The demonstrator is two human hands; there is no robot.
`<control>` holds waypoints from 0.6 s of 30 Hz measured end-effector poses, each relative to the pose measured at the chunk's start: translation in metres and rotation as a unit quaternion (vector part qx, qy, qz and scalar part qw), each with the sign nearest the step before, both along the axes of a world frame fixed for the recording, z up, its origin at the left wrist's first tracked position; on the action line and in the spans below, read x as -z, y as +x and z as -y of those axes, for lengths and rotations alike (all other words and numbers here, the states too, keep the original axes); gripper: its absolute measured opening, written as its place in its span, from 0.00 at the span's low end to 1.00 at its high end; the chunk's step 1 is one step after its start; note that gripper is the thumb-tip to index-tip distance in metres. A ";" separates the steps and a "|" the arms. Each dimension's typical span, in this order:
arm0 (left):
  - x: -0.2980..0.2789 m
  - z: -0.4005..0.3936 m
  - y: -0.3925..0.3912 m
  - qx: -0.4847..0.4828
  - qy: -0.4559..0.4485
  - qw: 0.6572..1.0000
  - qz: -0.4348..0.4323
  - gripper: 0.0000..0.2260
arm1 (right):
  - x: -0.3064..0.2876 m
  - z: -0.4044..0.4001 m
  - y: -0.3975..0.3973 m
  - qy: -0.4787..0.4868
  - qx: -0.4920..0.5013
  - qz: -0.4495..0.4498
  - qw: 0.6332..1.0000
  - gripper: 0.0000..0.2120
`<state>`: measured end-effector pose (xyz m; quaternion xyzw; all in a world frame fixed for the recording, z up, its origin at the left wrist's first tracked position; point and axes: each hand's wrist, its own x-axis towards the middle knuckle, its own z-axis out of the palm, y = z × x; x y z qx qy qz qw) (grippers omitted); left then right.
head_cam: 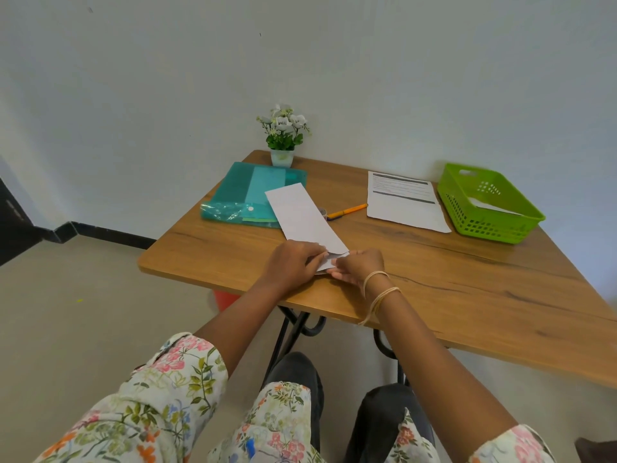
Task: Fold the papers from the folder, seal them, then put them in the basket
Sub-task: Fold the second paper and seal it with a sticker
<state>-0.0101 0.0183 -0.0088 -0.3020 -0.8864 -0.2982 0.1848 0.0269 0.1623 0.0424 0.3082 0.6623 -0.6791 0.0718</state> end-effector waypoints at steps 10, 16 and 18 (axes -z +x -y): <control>0.000 0.000 -0.003 -0.033 0.001 0.999 0.011 0.11 | 0.027 -0.004 0.005 0.058 -0.047 -0.124 0.989 0.32; -0.001 0.000 -0.001 -0.030 -0.002 0.999 0.015 0.12 | 0.023 -0.017 0.001 0.156 -0.095 -0.170 0.968 0.23; -0.001 -0.001 -0.001 -0.035 -0.001 0.999 0.019 0.12 | 0.023 -0.020 -0.001 0.167 -0.130 -0.163 0.964 0.19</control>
